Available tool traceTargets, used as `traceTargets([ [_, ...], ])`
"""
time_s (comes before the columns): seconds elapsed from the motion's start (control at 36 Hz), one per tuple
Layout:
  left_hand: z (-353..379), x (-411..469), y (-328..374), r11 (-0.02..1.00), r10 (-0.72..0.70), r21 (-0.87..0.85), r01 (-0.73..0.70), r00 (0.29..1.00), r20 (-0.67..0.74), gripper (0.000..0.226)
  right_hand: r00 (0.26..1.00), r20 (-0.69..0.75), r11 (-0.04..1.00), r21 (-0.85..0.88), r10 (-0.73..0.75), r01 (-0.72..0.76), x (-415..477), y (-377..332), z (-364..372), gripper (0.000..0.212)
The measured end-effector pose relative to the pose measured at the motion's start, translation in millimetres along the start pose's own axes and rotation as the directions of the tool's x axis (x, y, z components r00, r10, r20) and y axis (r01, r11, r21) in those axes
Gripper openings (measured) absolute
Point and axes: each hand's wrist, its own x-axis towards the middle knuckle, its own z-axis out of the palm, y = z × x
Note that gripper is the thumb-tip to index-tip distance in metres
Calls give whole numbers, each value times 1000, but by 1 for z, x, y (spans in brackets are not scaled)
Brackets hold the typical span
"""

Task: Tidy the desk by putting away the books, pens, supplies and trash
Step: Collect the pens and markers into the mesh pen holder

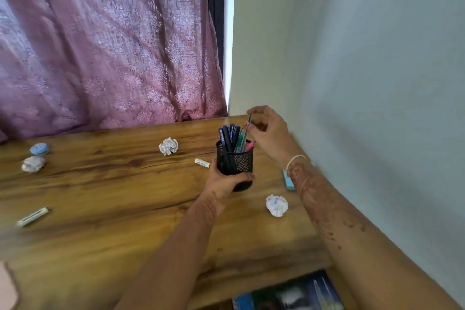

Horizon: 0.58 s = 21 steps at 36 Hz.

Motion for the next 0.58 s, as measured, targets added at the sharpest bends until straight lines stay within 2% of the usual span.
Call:
traceTargets([
  [0.06, -8, -18, 5, 1000, 11, 9, -11, 1000, 10, 110, 1000, 10, 999, -36, -5, 5, -18, -14, 3, 14],
  [0.11, -17, -38, 10, 999, 35, 18, -35, 999, 24, 99, 1000, -11, 997, -69, -19, 18, -36, -28, 7, 8],
  [0.17, -27, -56, 11, 999, 47, 18, -47, 998, 39, 94, 999, -35, 996, -85, -32, 29, -54, -42, 11, 19],
  [0.22, -36, -74, 11, 999, 51, 16, -51, 998, 44, 102, 998, -54, 998, -60, -17, 14, -73, -55, 15, 29],
  [0.33, -52, -109, 7, 999, 44, 12, -45, 997, 58, 114, 979, -164, 985, 144, 121, -98, -113, -63, 25, 33],
  [0.44, -59, -139, 0, 999, 45, 0, -45, 995, 90, 121, 923, -220, 937, 220, 317, -270, -160, -61, 32, 34],
  [0.5, -57, -151, -3, 999, 47, -6, -46, 995, 92, 124, 899, -216, 911, 250, 382, -327, -189, -63, 34, 34],
  [0.58, -52, -166, -8, 998, 54, 11, -55, 995, 84, 125, 897, -125, 872, 325, 424, -367, -230, -63, 35, 31],
])
